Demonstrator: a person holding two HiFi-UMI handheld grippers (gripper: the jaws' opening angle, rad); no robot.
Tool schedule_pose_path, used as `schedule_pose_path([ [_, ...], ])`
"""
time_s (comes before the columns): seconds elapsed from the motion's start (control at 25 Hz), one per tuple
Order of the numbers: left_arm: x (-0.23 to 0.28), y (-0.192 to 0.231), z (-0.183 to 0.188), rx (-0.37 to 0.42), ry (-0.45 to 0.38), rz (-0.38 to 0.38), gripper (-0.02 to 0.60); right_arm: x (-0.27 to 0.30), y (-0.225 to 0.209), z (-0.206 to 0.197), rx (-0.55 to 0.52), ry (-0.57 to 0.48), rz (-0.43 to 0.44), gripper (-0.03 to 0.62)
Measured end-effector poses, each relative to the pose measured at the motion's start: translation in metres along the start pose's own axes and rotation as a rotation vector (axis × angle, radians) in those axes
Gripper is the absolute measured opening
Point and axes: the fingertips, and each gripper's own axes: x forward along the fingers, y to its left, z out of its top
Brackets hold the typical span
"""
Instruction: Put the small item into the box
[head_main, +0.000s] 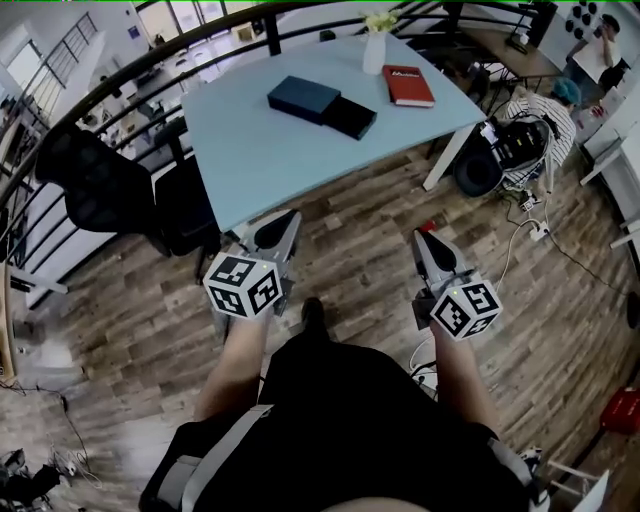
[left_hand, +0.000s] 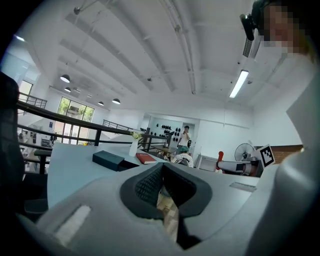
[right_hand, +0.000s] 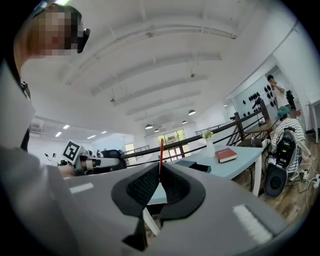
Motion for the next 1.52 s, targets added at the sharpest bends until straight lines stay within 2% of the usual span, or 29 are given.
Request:
schedule_pose_path([
  [0.24,0.058,0.082,0.038,0.009,0.006,-0.045,0.008,0.105,-0.016,0.013,0.003,0.019,-0.016,0.015],
  [0.4,0.079,0.125,0.056,0.017,0.000,-0.064,0.008,0.158,-0.020,0.018,0.004,0.030,-0.030,0.015],
  [0.72,0.113,0.195,0.067,0.016,0.006,-0.043,0.008,0.238,-0.037,0.026,-0.004,0.061,-0.032,0.015],
  [1.16,0.204,0.227,0.078,-0.001,0.029,-0.034,0.008,0.309,-0.097,0.040,0.041,0.029,0.001,0.015],
  [1.28,0.235,0.235,0.085,0.010,0.032,-0.028,0.008,0.335,-0.125,0.043,0.058,0.029,0.016,0.015],
  [1.52,0.307,0.260,0.100,0.004,0.054,0.033,0.008,0.386,-0.191,0.059,0.072,0.053,0.045,0.015],
])
